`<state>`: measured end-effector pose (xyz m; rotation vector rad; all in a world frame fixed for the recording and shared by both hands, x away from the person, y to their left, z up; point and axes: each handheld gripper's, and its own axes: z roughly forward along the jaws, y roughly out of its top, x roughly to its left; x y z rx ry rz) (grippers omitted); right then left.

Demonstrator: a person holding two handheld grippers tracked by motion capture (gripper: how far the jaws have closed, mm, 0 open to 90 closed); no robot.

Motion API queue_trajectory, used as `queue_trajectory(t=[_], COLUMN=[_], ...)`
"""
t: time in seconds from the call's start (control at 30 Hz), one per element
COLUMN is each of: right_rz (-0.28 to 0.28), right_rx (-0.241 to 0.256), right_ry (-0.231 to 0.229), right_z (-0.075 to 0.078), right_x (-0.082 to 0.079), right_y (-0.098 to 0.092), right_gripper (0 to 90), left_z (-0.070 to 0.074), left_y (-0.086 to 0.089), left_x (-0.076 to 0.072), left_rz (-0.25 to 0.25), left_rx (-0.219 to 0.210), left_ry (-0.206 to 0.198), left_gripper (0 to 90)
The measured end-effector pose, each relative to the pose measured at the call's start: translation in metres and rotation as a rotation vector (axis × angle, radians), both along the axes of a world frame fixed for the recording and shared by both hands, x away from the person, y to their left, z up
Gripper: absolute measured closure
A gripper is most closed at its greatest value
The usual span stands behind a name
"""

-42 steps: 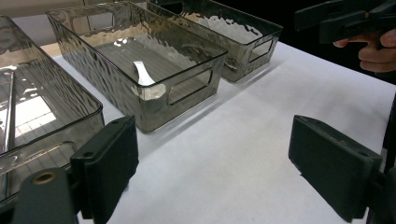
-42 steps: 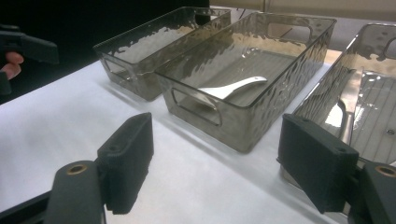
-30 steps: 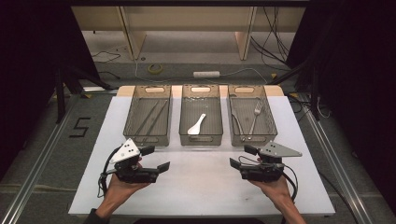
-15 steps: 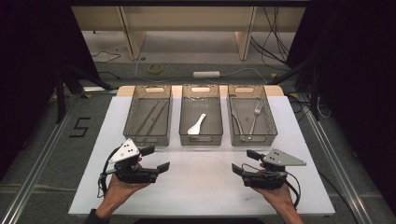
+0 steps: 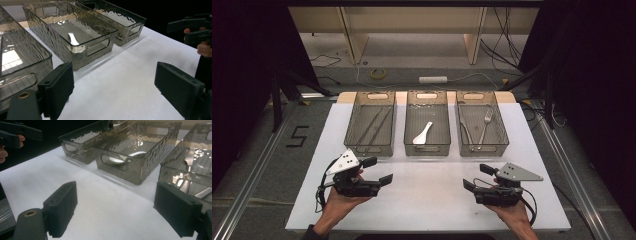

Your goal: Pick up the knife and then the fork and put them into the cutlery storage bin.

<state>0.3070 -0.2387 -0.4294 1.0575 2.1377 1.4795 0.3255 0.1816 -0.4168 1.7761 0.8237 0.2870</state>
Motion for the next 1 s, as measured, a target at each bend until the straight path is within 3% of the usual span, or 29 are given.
queue_trajectory(t=[1.0], right_rz=[-0.002], right_rx=[-0.003], right_ry=[0.001], right_z=[-0.0008], right_x=[-0.0002], right_y=[-0.0004], right_gripper=[19.8], left_z=[-0.0001], left_y=[-0.0009], left_x=[0.0004], left_rz=[-0.004], left_rx=[0.007], left_ry=[0.0], left_gripper=[15.5])
